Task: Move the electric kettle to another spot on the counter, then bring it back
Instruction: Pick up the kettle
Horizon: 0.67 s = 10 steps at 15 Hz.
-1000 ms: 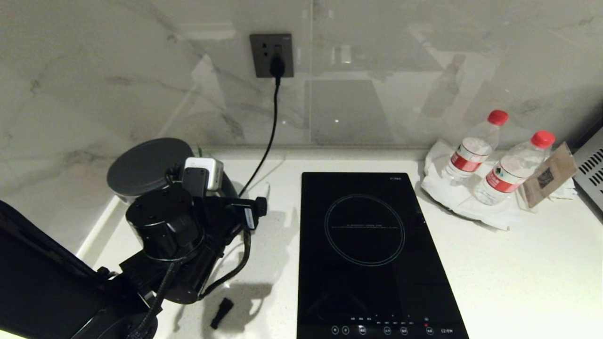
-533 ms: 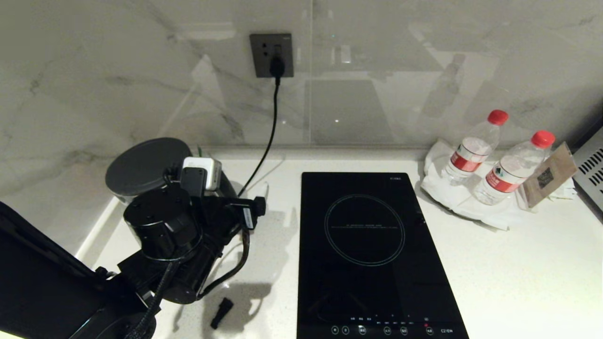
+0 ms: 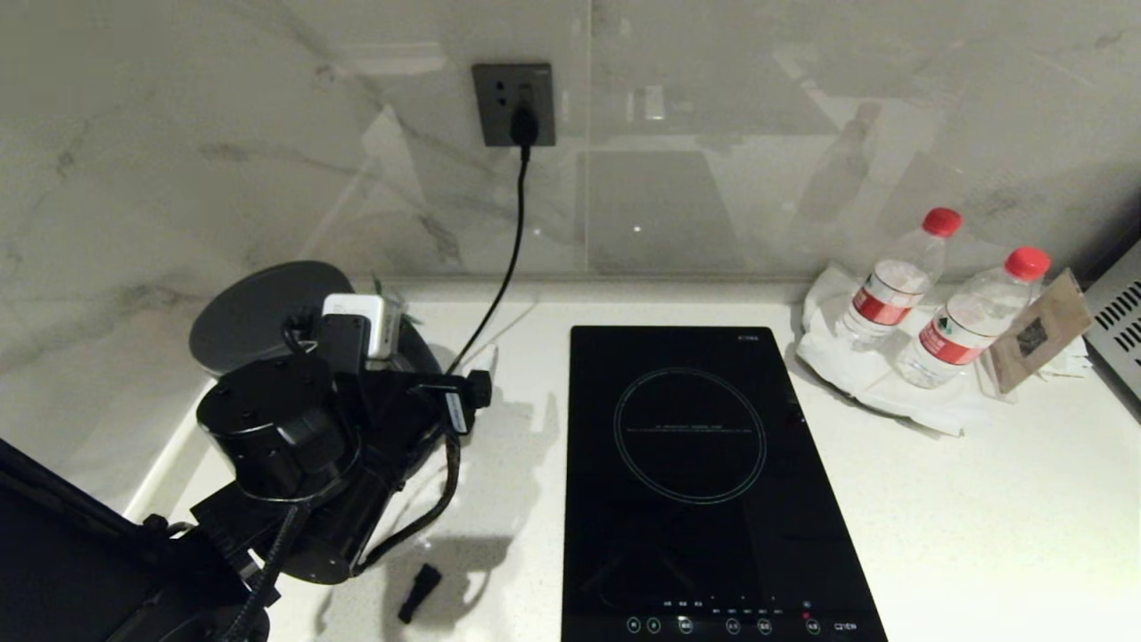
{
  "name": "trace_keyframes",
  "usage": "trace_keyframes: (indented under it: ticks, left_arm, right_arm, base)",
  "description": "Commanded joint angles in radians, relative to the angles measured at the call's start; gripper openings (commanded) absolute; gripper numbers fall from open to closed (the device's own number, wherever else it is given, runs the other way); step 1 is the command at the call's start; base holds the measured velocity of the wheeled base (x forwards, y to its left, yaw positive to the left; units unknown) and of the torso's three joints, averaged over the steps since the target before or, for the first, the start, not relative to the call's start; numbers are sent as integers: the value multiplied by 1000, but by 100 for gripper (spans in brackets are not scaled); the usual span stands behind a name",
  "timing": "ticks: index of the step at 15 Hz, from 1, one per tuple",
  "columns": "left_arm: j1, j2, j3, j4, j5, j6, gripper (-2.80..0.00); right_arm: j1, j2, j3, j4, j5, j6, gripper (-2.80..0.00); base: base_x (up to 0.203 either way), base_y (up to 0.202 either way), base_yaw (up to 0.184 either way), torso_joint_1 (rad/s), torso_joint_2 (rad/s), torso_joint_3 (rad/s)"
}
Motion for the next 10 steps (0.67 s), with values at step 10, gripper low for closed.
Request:
trace_keyframes:
  ticks: [10]
  left_arm:
    - [0, -3, 6, -9, 4, 0, 0]
  right_arm:
    - [0, 0, 0, 1, 0, 0, -280]
  base:
    - [0, 0, 0, 0, 0, 0]
